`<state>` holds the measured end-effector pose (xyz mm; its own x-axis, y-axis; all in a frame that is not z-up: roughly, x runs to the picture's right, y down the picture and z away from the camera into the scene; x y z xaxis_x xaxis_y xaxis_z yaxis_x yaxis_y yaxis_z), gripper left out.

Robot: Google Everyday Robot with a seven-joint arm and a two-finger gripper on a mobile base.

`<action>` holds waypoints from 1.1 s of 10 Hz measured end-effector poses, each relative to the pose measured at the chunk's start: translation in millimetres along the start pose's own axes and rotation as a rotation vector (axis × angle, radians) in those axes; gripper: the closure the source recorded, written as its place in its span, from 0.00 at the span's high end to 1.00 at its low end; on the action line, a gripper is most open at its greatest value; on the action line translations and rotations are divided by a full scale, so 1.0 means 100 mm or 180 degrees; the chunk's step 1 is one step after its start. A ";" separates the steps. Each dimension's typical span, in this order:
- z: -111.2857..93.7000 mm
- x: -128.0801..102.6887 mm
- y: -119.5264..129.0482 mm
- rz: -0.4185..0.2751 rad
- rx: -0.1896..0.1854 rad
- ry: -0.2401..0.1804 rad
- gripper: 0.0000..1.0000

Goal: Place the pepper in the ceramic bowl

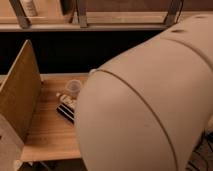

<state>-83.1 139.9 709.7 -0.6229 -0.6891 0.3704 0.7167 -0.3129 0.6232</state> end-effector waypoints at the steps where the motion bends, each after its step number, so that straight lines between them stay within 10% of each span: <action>1: 0.00 -0.01 0.01 0.0005 -0.0003 0.0000 0.80; 5: 0.03 -0.02 -0.03 -0.0012 0.0022 -0.0017 0.80; 11: 0.81 -0.26 -0.45 -0.0053 0.0340 -0.0620 0.80</action>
<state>-124.6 224.6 728.2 -0.6906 -0.5418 0.4791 0.6750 -0.2450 0.6959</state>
